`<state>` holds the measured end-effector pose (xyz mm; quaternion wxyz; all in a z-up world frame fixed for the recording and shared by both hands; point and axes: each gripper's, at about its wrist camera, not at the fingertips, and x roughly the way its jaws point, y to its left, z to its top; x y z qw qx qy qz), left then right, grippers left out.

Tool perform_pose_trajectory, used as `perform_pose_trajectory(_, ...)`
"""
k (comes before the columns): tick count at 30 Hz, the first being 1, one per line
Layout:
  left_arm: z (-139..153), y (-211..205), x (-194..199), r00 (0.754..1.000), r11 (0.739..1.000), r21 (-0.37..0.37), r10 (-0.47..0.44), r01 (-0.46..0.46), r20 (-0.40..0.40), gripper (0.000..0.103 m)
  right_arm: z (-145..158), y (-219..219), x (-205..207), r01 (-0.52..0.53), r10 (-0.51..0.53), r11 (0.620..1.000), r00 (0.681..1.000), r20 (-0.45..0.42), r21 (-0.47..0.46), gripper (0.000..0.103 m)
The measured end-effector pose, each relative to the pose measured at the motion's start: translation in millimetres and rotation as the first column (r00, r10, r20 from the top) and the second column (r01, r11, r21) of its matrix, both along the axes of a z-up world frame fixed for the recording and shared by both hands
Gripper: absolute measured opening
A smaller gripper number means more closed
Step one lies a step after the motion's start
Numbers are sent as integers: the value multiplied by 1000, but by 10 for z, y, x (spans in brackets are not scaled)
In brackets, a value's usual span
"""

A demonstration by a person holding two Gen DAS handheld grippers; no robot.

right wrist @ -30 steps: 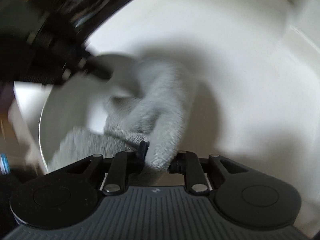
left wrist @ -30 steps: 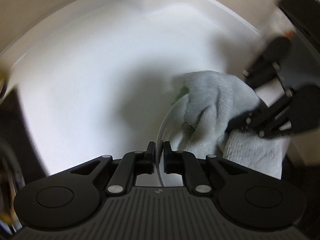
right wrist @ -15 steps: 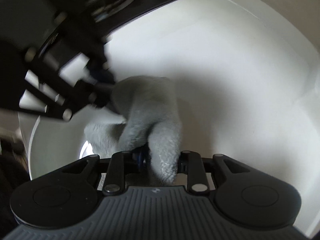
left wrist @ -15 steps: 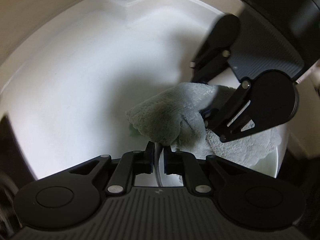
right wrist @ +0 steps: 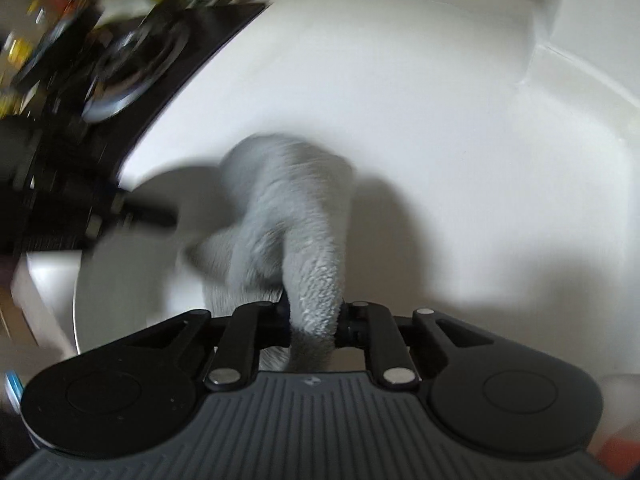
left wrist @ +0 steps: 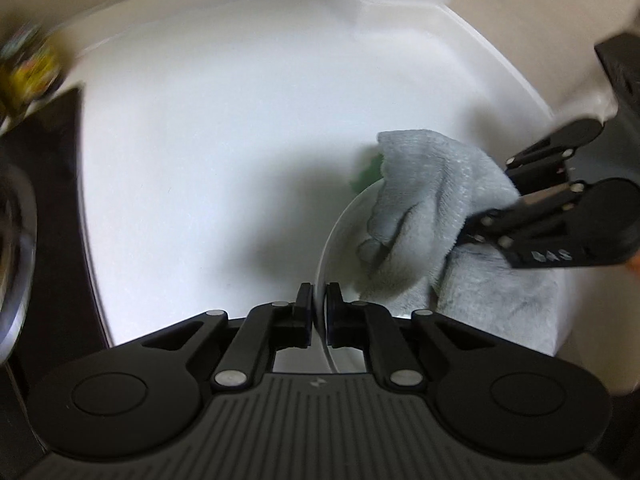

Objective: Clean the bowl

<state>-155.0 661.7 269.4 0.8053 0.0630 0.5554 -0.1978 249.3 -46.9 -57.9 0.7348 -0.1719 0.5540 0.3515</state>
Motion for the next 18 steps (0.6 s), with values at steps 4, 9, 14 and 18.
perform_pose_trajectory(4, 124, 120, -92, 985, 984, 38, -175, 175, 3, 5, 21, 10, 32, -215, 217, 974, 976, 19, -79, 18)
perform_pose_trajectory(9, 279, 205, -100, 956, 954, 62, -292, 292, -4, 5, 0, 191, 208, -328, 336, 937, 940, 55, -119, 21)
perform_pose_trajectory(14, 384, 439, -254, 968, 968, 33, -250, 250, -2, 6, -10, 306, 386, -306, 309, 950, 948, 73, -59, 21)
perform_pose_trajectory(18, 473, 778, -496, 997, 998, -8, -68, 68, -28, 8, -34, 251, 438, -182, 181, 983, 982, 50, 5, 19)
